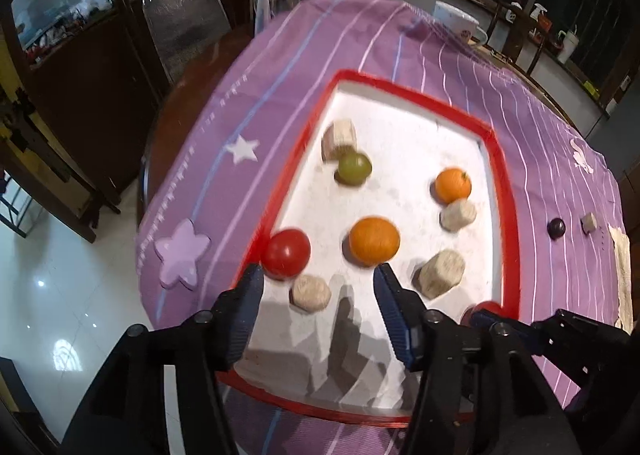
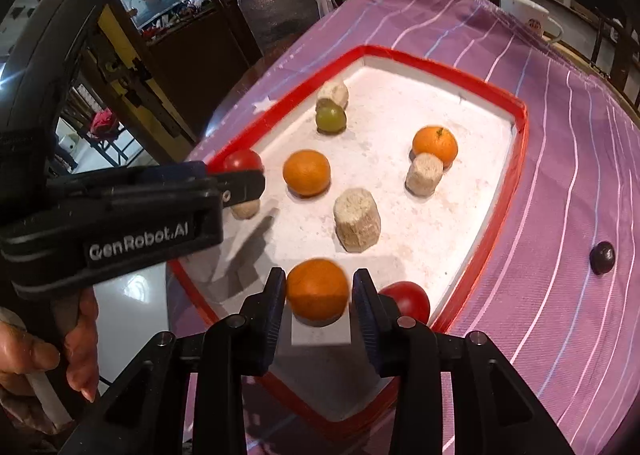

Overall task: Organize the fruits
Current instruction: 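Lower the orange and beige round piece into the tray and open both tools, then move both open tools back over the cloth toward the plum and beige cork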

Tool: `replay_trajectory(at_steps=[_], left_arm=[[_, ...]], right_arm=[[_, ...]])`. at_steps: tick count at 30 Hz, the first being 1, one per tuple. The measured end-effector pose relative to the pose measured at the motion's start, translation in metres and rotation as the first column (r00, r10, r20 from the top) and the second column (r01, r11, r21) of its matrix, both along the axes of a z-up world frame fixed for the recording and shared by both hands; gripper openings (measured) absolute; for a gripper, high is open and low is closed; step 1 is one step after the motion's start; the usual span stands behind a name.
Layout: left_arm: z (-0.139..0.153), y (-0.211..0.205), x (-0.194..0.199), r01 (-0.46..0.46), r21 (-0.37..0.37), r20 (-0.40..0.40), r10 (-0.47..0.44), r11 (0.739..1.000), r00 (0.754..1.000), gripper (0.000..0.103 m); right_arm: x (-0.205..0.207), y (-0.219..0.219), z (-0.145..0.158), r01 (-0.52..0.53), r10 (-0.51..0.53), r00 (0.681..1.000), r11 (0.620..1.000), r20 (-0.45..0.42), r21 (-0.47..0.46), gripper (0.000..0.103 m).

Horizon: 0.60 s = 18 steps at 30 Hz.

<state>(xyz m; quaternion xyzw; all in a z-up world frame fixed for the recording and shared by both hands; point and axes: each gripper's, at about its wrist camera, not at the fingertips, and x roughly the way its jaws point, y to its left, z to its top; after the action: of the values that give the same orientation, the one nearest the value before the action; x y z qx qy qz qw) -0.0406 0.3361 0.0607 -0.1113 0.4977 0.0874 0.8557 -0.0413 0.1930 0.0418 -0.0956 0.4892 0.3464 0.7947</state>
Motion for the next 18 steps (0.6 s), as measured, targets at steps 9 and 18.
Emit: replay_trajectory(at_steps=[9, 18], left_arm=[[0.037, -0.036, 0.000, 0.017, 0.072, 0.038, -0.020, 0.997, 0.999, 0.060], [0.058, -0.100, -0.003, 0.093, 0.116, 0.052, -0.099, 0.989, 0.994, 0.062]], right_arm=[[0.005, -0.054, 0.035, 0.145, -0.150, 0.986, 0.987, 0.074, 0.066, 0.040], [0.018, -0.139, 0.037, 0.345, -0.348, 0.937, 0.933, 0.013, 0.105, 0.040]])
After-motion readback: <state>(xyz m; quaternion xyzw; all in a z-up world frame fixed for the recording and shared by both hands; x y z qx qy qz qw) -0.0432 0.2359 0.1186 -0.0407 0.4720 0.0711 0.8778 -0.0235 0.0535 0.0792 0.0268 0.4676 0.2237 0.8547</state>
